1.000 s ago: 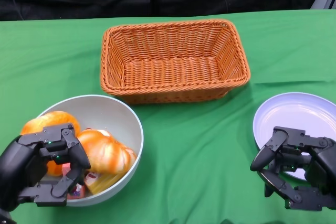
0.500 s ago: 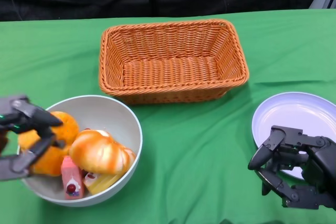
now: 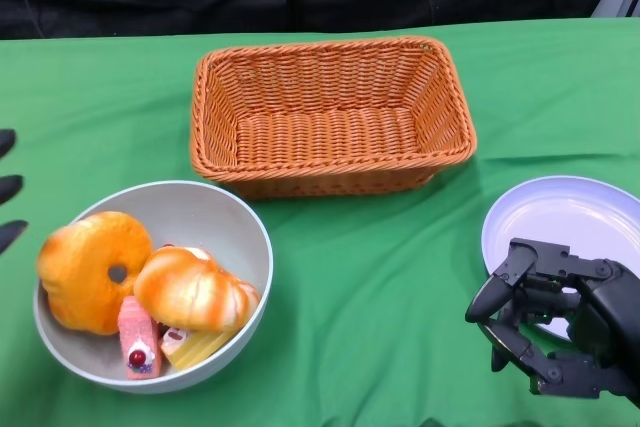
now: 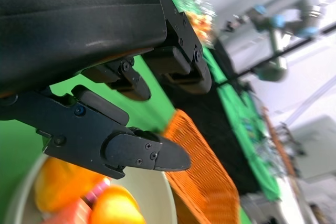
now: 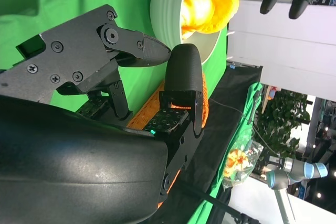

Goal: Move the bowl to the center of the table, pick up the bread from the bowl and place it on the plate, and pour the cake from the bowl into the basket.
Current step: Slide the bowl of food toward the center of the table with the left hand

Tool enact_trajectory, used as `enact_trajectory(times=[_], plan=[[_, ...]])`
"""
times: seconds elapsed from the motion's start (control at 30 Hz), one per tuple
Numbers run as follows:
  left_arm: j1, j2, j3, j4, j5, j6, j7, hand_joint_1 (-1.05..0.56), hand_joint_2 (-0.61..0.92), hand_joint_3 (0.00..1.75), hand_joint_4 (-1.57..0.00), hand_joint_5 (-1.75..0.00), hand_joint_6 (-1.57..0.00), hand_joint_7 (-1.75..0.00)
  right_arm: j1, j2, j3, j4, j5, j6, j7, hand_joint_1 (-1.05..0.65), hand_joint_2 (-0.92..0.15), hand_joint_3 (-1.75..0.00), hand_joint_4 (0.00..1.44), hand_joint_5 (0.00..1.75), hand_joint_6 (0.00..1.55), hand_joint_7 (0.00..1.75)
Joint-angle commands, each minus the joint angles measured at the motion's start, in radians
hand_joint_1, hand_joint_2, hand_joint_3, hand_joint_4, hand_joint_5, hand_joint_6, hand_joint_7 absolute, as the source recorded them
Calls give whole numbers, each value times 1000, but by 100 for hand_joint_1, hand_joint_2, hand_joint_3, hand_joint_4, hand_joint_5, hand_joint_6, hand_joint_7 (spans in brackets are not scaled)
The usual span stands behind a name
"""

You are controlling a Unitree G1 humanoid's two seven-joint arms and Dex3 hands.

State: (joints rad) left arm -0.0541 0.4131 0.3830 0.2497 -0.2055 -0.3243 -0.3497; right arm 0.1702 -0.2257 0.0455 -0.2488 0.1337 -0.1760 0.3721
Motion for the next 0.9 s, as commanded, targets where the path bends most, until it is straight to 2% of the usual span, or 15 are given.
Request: enact_trajectory(times=[0.03,0.23,0.4,0.6,0.9], plan=[[-24,41,0,52,29,32,22,-69,92,39,-49,0,-45,0,-9,0,-4,-8,-12,-4,-12,-15,-62,-81,82,148,76,118],[-89,98,-42,218,54,117,-23,-72,92,50,-28,0,-29,0,-7,4,-5,-13,-23,-18,-17,-15,-63,-80,83,147,77,118],[-118,131,-73,283,79,163,-29,-78,92,56,-21,0,-23,0,-5,6,-2,-25,-26,-11,-21,-16,-64,-77,83,146,77,118],[-160,187,-157,331,163,293,-50,-79,92,66,-22,-2,-21,-1,-4,10,0,-35,-26,-5,-25,-16,-64,-77,83,148,77,120],[-194,195,-206,292,158,521,-116,-73,92,65,-23,-2,-21,0,-10,10,-3,-26,-29,-23,-22,-15,-63,-78,83,147,76,120]])
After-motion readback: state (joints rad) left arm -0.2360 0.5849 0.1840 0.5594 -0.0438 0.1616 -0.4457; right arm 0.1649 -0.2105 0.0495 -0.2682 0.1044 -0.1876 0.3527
